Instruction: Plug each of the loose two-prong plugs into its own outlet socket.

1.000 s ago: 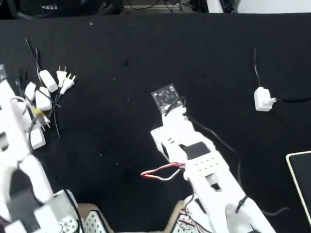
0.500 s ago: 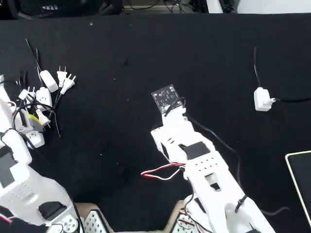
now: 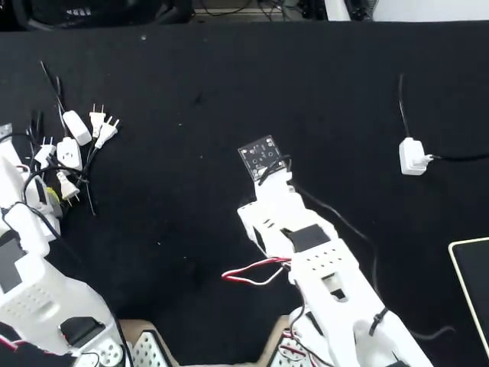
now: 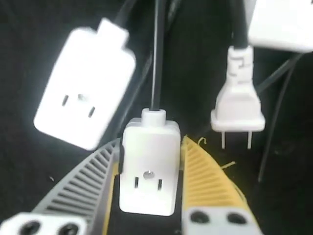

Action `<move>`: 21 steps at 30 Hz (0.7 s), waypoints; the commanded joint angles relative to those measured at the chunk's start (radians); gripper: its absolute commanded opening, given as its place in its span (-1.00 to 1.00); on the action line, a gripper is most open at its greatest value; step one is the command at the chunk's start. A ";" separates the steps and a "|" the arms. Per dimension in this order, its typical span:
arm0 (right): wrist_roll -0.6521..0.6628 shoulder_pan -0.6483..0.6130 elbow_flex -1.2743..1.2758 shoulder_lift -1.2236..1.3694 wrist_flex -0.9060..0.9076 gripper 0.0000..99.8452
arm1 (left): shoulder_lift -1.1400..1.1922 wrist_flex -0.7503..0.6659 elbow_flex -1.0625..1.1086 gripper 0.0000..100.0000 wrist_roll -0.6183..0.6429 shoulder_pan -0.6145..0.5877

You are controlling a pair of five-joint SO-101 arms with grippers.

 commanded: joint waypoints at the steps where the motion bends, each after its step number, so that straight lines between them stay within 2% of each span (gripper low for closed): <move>1: 0.005 -0.009 -0.005 0.004 -0.020 -0.93 | -0.025 0.092 -0.058 -0.95 -0.003 0.008; 7: 0.041 0.002 -0.004 -0.001 -0.018 -0.94 | -0.192 0.262 -0.160 -0.94 -0.003 0.027; 12: 0.029 0.121 -0.013 -0.002 -0.021 -0.94 | -0.433 0.371 -0.222 -0.94 -0.003 0.068; 17: -0.104 0.241 -0.031 -0.002 -0.026 -0.94 | -0.632 0.413 -0.173 -0.94 -0.002 0.239; 21: -0.110 0.285 -0.025 -0.002 -0.044 -0.94 | -0.736 0.407 -0.099 -0.94 -0.002 0.404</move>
